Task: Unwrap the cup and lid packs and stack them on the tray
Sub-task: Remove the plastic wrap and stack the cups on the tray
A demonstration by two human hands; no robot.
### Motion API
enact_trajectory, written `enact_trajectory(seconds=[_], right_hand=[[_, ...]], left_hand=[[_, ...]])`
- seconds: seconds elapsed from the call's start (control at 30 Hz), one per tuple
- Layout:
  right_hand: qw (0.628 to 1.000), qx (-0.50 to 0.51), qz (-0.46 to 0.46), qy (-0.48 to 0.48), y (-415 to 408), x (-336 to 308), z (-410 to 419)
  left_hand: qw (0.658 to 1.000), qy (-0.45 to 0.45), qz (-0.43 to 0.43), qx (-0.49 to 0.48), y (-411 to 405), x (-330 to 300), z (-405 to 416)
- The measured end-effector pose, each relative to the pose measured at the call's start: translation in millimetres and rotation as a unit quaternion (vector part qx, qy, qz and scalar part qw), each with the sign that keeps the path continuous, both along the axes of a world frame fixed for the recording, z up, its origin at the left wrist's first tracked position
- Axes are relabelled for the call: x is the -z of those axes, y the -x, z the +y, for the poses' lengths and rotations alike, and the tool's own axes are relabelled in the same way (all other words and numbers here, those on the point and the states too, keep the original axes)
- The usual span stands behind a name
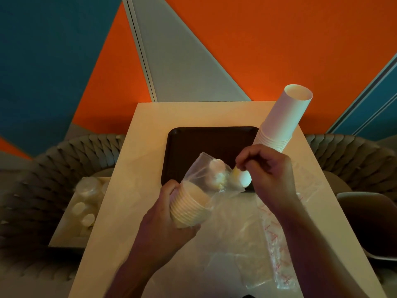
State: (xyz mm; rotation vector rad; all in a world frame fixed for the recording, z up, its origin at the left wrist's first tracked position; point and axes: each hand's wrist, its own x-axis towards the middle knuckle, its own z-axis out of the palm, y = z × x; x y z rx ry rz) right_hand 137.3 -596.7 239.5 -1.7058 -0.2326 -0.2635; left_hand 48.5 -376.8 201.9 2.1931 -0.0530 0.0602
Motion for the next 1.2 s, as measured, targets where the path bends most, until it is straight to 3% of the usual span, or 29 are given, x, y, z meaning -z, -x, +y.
enact_trajectory(seconds=[0.07,0.27,0.47,0.63,0.8,0.9,1.03,1.2], right_hand=[[0.997,-0.076,0.024,0.022,1.6,-12.0,-1.0],[0.952,-0.195,0.094,0.215,-9.8,-6.8,-12.9],[0.926,-0.3,0.169,0.156,-3.9,-13.2,-8.5],[0.906,-0.324,0.194,0.193,1.4,-12.7,-3.4],[0.923,-0.294,0.175,0.174,3.0,-6.8,-2.1],[0.944,-0.258,0.191,0.083,0.3,-5.8,-10.7],[0.942,-0.238,0.238,0.005,-2.2,-5.9,-23.7],[0.934,-0.264,0.224,0.091,-1.2,-10.4,-35.5]], left_hand=[[1.0,-0.004,-0.003,0.008,-0.2,-3.5,-2.8],[1.0,-0.015,0.0,0.025,-1.1,-9.8,-10.1],[0.999,-0.029,0.008,0.028,-1.4,-5.3,-15.2],[0.999,-0.034,0.008,0.036,-1.4,-4.7,-19.3],[0.998,-0.051,0.01,0.033,-2.8,-2.8,-19.8],[0.998,-0.054,0.008,0.011,-2.8,-0.8,-15.6],[0.999,-0.043,-0.014,-0.015,-1.9,-4.7,-11.8],[0.998,-0.041,-0.046,-0.031,-1.0,-13.1,-10.7]])
